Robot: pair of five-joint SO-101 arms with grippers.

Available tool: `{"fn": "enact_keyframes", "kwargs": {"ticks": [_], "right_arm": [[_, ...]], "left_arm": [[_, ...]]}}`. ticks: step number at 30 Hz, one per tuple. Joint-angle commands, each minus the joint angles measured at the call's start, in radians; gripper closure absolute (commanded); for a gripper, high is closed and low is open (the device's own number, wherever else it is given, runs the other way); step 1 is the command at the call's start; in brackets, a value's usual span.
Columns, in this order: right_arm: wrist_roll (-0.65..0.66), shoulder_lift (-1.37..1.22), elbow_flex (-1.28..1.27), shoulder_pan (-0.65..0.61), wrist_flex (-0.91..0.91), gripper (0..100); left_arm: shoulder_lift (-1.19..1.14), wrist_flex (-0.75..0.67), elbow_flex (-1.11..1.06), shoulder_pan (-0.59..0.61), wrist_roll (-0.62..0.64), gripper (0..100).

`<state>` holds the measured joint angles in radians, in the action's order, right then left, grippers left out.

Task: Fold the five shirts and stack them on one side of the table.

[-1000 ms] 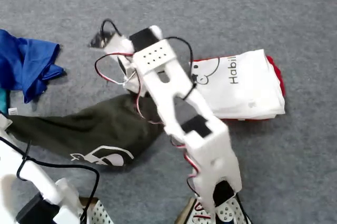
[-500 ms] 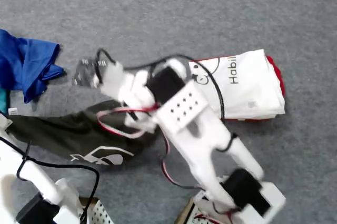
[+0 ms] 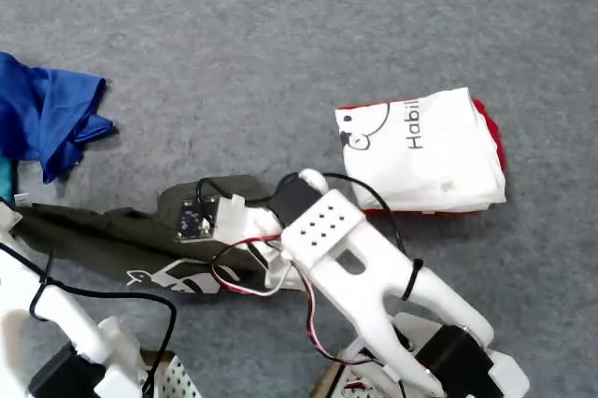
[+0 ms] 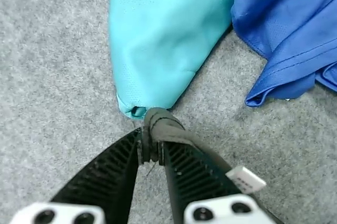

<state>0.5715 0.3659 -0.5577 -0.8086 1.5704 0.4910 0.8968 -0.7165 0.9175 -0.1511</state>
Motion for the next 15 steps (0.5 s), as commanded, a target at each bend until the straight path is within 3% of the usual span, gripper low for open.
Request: {"fn": "enact_keyframes", "kwargs": {"ticks": [1,6,15], "right_arm": [[0.009,0.059,0.303,-0.013,0.152,77.8],[-0.012,0.035,0.613,0.007,0.183,76.5],[-0.232,-0.344,0.688,0.047,-0.077,75.9]], "left_arm": [[0.03,-0.02,0.012,0.012,0.005,98],[0.027,-0.02,0.011,0.006,0.005,98],[0.03,-0.02,0.014,0.006,0.005,98]]}}
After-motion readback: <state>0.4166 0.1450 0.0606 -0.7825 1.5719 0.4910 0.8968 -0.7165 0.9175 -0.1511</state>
